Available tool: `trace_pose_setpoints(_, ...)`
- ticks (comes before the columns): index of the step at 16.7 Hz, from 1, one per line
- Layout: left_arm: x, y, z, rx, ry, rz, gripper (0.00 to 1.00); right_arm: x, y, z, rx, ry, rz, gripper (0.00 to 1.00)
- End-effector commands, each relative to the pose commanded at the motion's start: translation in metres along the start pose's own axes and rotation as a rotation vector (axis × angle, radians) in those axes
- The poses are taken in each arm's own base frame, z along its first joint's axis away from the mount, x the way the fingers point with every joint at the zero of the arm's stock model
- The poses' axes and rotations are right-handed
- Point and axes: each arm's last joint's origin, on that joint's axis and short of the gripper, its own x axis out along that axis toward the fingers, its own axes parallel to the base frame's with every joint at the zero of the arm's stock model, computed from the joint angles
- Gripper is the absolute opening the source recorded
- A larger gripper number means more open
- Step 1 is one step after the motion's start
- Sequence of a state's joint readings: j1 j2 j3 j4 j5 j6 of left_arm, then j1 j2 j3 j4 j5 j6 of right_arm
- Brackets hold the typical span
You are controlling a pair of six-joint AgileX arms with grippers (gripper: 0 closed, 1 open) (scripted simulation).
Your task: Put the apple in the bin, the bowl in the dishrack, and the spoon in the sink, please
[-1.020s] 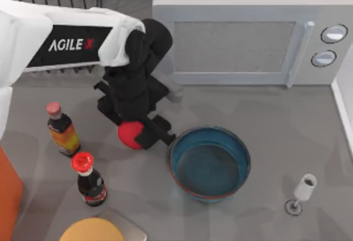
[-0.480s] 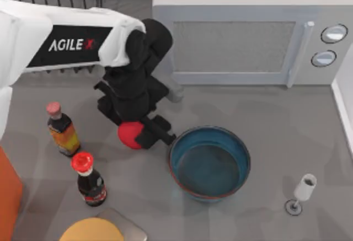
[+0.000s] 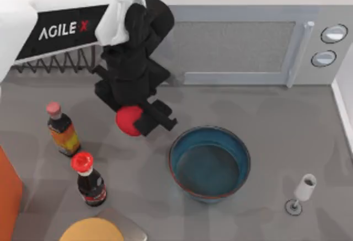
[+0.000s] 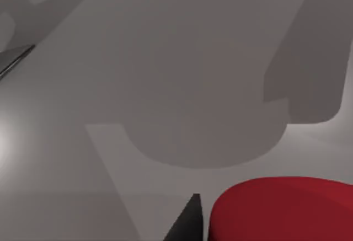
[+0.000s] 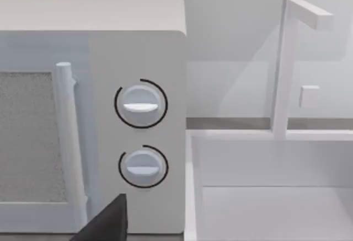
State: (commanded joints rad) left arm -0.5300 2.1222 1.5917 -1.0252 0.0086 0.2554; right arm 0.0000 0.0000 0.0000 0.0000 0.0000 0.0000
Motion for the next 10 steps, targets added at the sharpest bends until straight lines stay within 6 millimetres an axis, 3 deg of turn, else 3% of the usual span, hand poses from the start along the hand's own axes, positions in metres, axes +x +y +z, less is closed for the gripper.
trace_pose_setpoints(7,-0.056,-0.001,-0.003,-0.001,-0.006,0.002,0.0,0.0,0.0,0.0,0.0,0.0,0.0,1.0)
trace_pose_setpoints(10,-0.06,-0.001,-0.003,-0.002,-0.009,0.002,0.0,0.0,0.0,0.0,0.0,0.0,0.0,1.0)
